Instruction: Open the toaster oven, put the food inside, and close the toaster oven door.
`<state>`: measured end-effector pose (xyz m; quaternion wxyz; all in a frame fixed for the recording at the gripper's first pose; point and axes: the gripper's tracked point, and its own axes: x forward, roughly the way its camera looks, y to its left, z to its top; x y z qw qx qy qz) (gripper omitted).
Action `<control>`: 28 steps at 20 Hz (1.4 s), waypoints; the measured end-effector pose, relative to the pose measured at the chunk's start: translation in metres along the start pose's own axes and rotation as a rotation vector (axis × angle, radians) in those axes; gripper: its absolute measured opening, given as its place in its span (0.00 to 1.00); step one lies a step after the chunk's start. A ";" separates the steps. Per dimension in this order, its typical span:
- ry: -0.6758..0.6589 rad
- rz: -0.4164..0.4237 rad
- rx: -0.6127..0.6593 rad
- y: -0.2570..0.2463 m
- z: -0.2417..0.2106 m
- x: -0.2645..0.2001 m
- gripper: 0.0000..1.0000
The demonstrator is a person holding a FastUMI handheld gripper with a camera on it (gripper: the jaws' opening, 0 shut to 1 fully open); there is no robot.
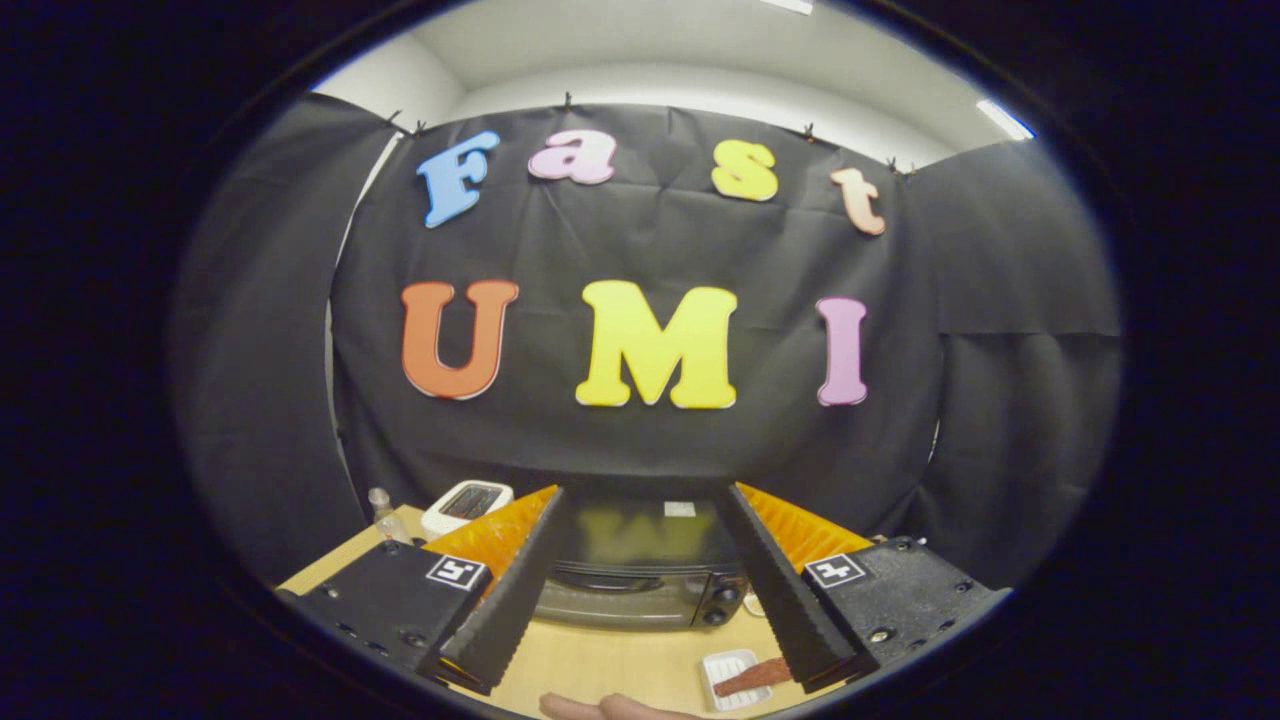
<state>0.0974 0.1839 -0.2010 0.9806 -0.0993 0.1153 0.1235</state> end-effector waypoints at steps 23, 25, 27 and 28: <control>0.328 0.022 0.042 0.027 -0.141 0.133 1.00; 0.315 0.023 0.034 0.027 -0.144 0.124 1.00; 0.302 0.022 0.028 0.027 -0.147 0.114 1.00; 0.297 0.022 0.023 0.027 -0.149 0.109 1.00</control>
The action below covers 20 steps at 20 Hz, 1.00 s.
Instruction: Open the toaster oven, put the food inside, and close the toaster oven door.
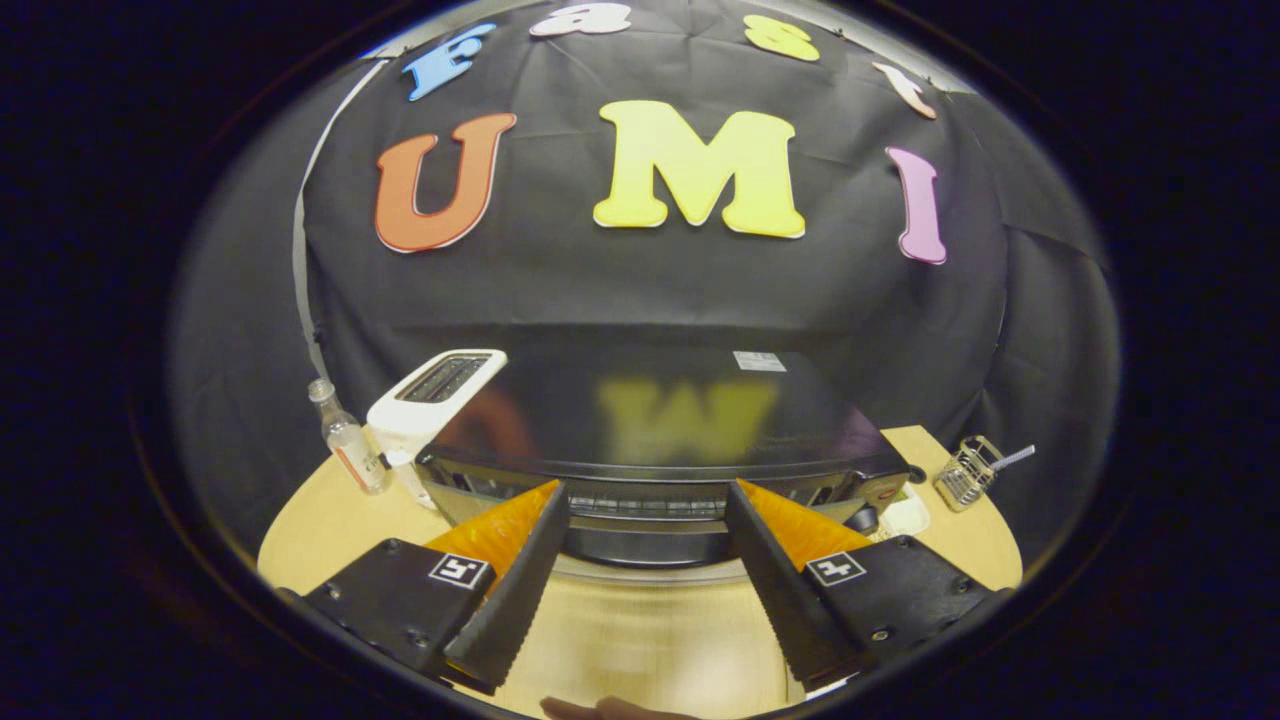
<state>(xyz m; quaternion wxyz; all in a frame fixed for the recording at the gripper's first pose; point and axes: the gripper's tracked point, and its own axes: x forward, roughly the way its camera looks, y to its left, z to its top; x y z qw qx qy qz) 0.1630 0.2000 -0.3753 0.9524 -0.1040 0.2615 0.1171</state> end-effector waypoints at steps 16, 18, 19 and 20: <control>-0.032 0.042 -0.082 0.000 -0.085 -0.057 1.00; -0.029 0.042 -0.092 0.001 -0.100 -0.063 1.00; -0.028 0.041 -0.097 0.001 -0.107 -0.065 1.00; -0.027 0.040 -0.100 0.001 -0.114 -0.066 1.00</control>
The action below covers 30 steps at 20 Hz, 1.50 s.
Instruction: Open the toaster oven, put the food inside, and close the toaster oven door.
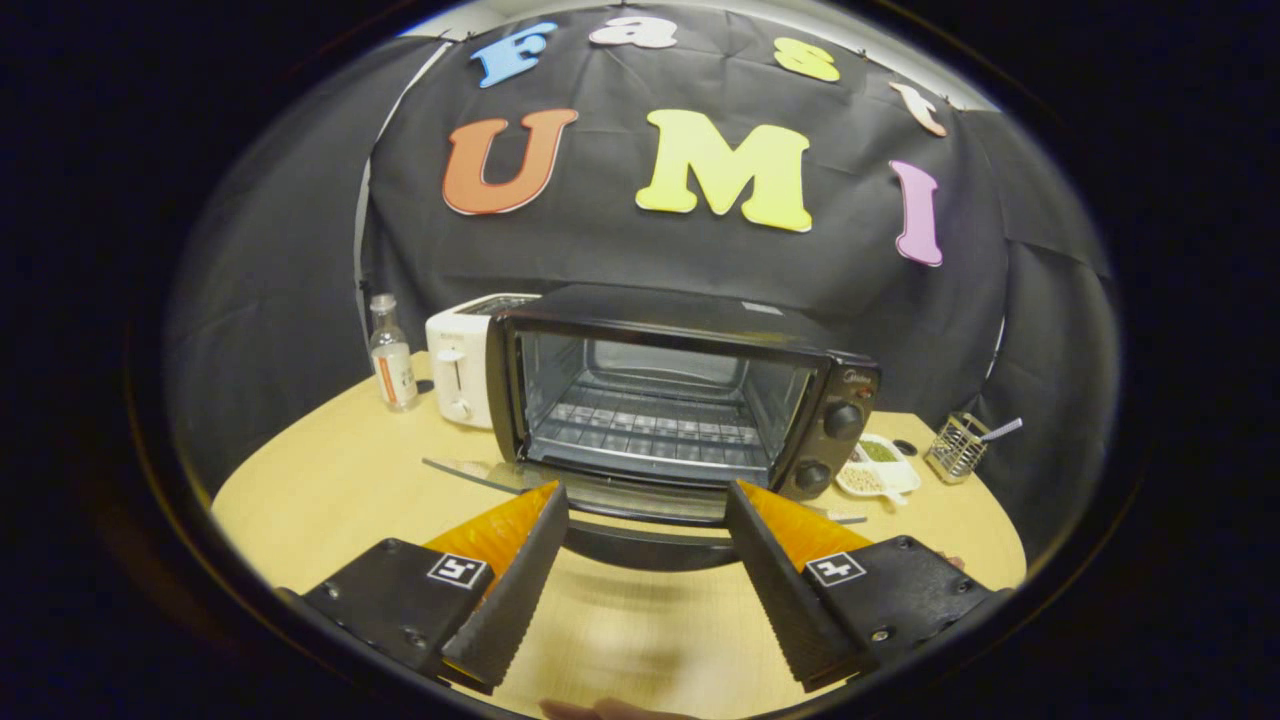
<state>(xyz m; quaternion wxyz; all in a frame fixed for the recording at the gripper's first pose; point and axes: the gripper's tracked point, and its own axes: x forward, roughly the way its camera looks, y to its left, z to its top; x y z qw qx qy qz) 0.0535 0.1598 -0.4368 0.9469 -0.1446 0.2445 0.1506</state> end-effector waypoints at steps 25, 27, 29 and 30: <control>0.108 0.185 0.025 -0.011 -0.029 -0.055 1.00; 0.122 0.192 0.039 -0.031 -0.021 -0.066 1.00; 0.141 0.197 0.079 -0.055 -0.010 -0.073 1.00; 0.144 0.192 0.103 -0.069 -0.004 -0.075 1.00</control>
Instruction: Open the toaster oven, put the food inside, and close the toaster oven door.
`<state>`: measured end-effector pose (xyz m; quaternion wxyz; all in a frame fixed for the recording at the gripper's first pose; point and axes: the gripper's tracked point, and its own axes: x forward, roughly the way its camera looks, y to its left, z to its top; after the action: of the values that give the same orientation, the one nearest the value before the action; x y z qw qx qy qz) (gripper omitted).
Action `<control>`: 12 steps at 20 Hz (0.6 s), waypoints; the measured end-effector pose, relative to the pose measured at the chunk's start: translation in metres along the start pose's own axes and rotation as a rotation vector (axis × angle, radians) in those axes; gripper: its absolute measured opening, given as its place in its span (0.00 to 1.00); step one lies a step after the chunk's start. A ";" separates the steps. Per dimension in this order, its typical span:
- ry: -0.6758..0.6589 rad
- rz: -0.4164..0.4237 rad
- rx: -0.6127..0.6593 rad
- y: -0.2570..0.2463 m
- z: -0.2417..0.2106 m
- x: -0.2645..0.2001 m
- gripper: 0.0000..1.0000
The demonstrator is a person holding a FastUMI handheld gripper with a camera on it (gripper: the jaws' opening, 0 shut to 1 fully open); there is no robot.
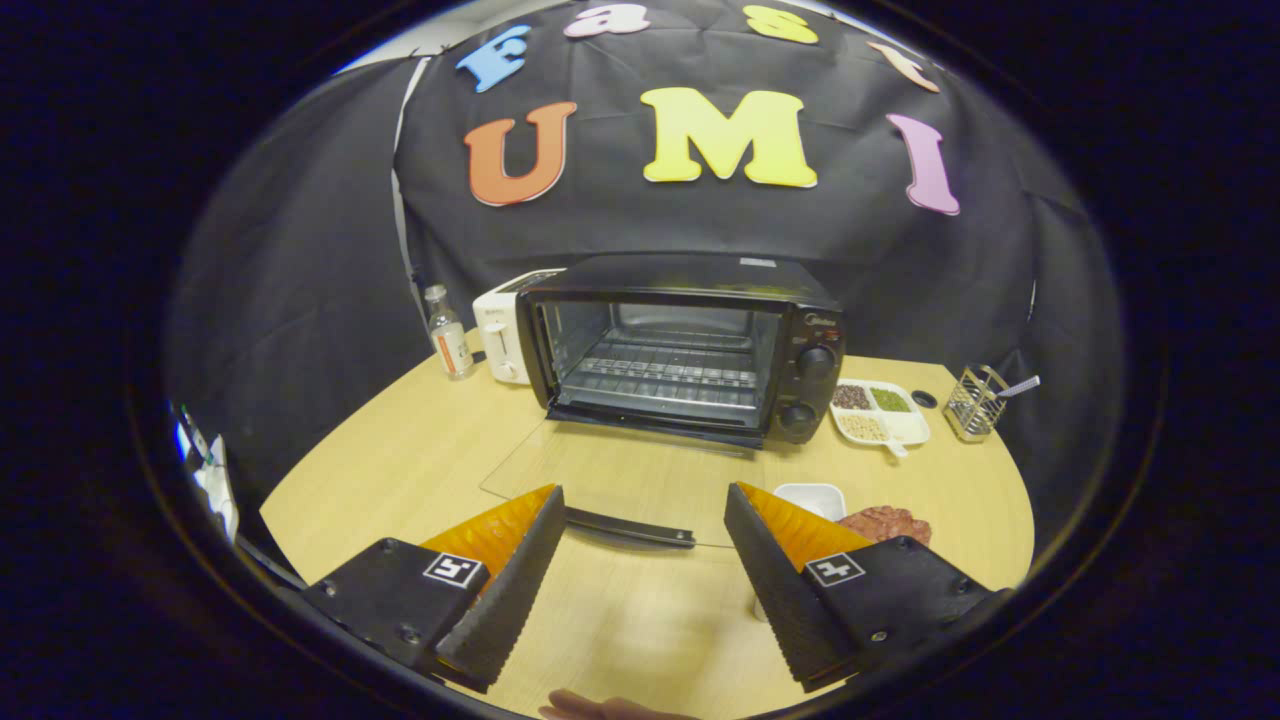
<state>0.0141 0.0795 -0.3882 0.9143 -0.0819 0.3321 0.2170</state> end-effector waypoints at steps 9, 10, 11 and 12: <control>0.188 0.043 0.248 -0.129 0.003 -0.001 0.99; 0.220 0.039 0.263 -0.142 -0.006 0.000 0.98; 0.241 0.037 0.270 -0.153 -0.012 0.002 0.98; 0.256 0.037 0.273 -0.163 -0.018 0.004 0.97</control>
<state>0.0800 -0.0699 -0.4034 0.8630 0.0222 0.4735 0.1745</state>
